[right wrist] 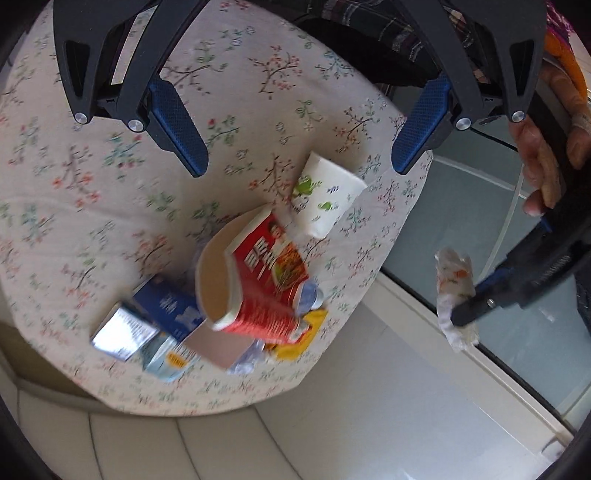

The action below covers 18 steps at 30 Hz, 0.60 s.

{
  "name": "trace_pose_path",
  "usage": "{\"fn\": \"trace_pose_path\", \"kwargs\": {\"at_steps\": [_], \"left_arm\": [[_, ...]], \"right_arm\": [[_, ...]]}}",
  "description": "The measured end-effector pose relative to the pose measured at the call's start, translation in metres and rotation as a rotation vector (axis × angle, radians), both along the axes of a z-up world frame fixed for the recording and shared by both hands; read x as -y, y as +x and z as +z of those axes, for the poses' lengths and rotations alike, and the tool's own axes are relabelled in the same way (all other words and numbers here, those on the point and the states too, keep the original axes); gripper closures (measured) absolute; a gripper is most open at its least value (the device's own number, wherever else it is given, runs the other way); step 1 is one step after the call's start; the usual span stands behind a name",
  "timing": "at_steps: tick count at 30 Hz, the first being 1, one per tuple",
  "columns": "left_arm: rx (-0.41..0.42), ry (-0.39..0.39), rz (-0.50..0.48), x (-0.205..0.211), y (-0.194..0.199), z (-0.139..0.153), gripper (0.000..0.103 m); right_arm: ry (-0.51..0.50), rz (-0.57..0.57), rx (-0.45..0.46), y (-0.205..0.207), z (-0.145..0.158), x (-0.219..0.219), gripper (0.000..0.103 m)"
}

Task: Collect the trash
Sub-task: 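Grasp the white paper cup with the right tool while the left tool holds the tissue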

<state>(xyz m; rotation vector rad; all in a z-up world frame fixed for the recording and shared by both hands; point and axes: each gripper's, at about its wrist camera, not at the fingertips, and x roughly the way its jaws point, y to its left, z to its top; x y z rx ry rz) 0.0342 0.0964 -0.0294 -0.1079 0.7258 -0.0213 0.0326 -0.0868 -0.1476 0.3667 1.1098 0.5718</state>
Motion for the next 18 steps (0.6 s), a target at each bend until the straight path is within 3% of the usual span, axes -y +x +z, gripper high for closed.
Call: {"fn": "trace_pose_path", "kwargs": {"at_steps": [6,13,16,17,18], "left_arm": [[0.026,-0.058,0.003,-0.009,0.003,0.006,0.078],[0.027,-0.092,0.028,-0.023,0.005,0.008,0.078],[0.026,-0.100,0.042,-0.031,0.006,0.009,0.078],[0.026,-0.104,0.045,-0.034,0.005,0.009,0.078],[0.024,-0.108,0.049,-0.036,0.005,0.010,0.078]], "right_arm": [[0.117,-0.026,-0.136,0.010,-0.036,-0.044,0.006],[0.119,-0.051,-0.188,0.021,-0.062,-0.081,0.008],[0.119,-0.055,-0.231,0.027,-0.076,-0.090,0.025],[0.130,-0.067,-0.207,0.028,-0.075,-0.089,0.045],[0.126,-0.061,-0.220,0.032,-0.079,-0.090,0.054]]}}
